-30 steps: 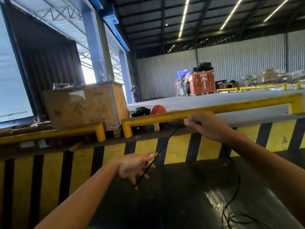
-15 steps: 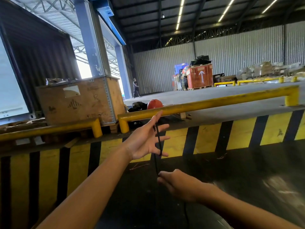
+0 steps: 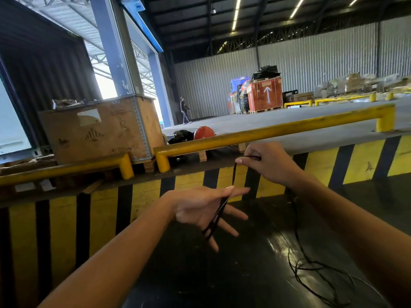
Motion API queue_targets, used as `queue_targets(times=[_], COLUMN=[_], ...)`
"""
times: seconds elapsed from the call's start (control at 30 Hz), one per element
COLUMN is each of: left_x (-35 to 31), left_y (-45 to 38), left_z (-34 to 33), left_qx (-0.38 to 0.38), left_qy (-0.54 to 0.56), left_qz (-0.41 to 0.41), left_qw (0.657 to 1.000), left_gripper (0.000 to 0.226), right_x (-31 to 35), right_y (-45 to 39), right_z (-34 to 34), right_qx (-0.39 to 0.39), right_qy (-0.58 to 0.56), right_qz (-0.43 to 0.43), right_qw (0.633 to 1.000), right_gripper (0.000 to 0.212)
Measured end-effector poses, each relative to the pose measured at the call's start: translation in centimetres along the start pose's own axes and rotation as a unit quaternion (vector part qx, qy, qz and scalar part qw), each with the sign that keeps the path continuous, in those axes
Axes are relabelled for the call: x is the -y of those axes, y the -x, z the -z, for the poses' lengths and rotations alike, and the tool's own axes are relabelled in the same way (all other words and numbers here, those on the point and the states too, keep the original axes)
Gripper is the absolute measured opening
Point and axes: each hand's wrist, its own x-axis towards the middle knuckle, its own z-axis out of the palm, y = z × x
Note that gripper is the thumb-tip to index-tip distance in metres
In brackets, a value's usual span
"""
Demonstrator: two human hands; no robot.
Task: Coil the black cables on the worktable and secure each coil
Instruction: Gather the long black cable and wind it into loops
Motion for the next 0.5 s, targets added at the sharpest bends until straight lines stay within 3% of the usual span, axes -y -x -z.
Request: queue_targets(times=[0.07, 0.13, 0.2, 0.27, 0.37, 0.43, 0.5], left_x=[-0.8, -2.0, -3.4, -4.3, -4.1, -2.9, -1.1], left_y=[0.1, 0.4, 0.7, 0.9, 0.9, 0.9, 1.0], left_z=[-0.3, -0.3, -0.2, 0.2, 1.1, 1.9, 2.7], left_qx=[0.036, 0.036, -0.023, -0.128, -0.273, -0.353, -0.383], left_qy=[0.074, 0.165, 0.221, 0.222, 0.126, 0.000, -0.126], left_qz=[-0.084, -0.186, -0.258, -0.289, -0.269, -0.216, -0.141], left_qw=[0.993, 0.968, 0.940, 0.923, 0.915, 0.910, 0.904], left_gripper=[0.046, 0.050, 0.051, 0.053, 0.053, 0.051, 0.051], right_x=[-0.5, -0.8, 0.0, 1.6, 2.8, 2.9, 2.6], right_y=[0.9, 3.0, 5.6, 7.7, 8.4, 7.7, 6.6], right_z=[-1.6, -3.9, -6.2, -7.6, -6.9, -5.0, -2.7], right_qx=[0.015, 0.091, 0.195, 0.296, 0.369, 0.359, 0.320], right_qy=[-0.008, -0.020, -0.042, -0.082, -0.087, -0.062, -0.021], right_qz=[-0.013, -0.006, -0.026, -0.044, -0.021, 0.010, 0.040], right_qw=[1.000, 0.996, 0.979, 0.951, 0.925, 0.931, 0.946], right_gripper=[0.023, 0.022, 0.022, 0.022, 0.023, 0.021, 0.017])
